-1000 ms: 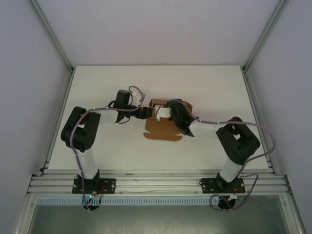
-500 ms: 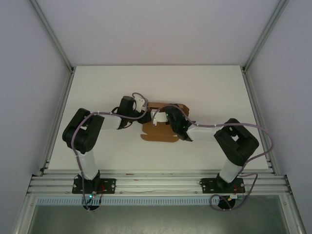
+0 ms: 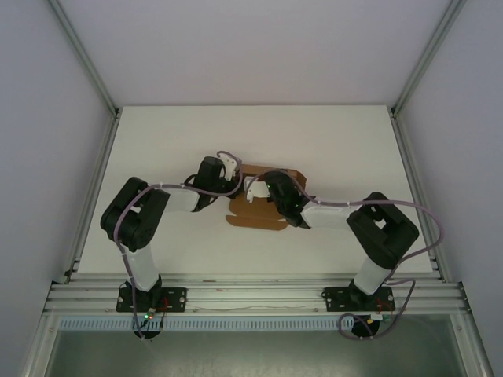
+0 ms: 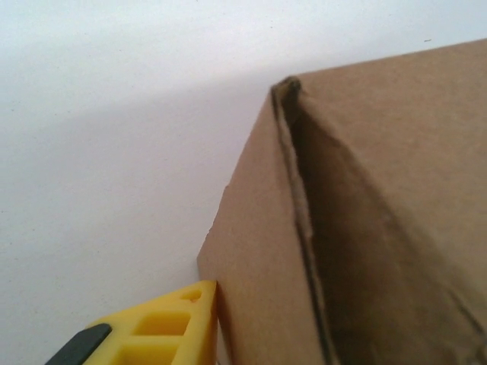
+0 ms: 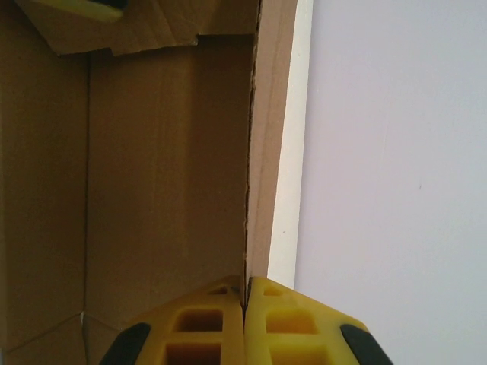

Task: Assemble paper box

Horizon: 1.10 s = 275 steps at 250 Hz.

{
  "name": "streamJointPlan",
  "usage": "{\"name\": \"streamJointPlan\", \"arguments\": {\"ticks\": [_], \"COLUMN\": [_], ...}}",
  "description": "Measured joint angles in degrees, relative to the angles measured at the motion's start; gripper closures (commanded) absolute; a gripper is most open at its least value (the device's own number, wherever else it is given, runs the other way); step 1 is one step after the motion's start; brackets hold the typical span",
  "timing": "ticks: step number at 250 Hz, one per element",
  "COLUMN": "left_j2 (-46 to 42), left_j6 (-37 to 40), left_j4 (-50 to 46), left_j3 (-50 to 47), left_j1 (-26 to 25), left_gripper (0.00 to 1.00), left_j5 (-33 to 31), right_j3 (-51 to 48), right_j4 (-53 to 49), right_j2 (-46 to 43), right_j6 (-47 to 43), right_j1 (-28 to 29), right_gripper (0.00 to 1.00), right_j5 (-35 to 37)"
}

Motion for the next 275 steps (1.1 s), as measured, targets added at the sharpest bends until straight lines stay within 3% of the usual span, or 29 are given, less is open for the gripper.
{"name": "streamJointPlan", "arguments": {"ticks": [59, 74, 101, 140, 189, 223, 275], "left_j2": [-0.02, -0.04, -0.07, -0.07, -0.07, -0.07, -0.07], "left_j6": [1.01, 1.07, 1.73, 3.15, 4.48, 4.5, 4.5], "left_j4": [0.61, 1.29, 1.6, 1.6, 1.49, 1.49, 1.46], "left_j3": [0.37, 0.39, 0.37, 0.37, 0.37, 0.37, 0.37], "left_j1": [-0.24, -0.42, -0.85, -1.16, -1.6, -1.99, -2.45], "left_gripper": [0.84, 0.84, 0.84, 0.84, 0.84, 0.84, 0.84], "left_j5": [-1.68, -1.66, -1.62, -1.38, -1.18, -1.14, -1.11], "right_j3": [1.09, 1.11, 1.11, 1.66, 7.76, 16.0, 23.85], "right_j4": [-5.88, -7.89, -11.47, -16.2, -22.75, -27.98, -33.59], "right_j2": [-2.14, -3.76, -7.65, -13.94, -16.61, -12.11, -1.81], "right_j6": [9.66, 12.7, 18.51, 29.86, 48.78, 58.84, 65.07], "right_j1": [0.79, 0.92, 0.9, -0.35, -8.44, -12.52, -13.77], "right_gripper": [0.58, 0.35, 0.27, 0.23, 0.23, 0.32, 0.38], "right_j5": [-1.55, -2.73, -5.09, -10.97, -22.43, -27.91, -37.27]}}
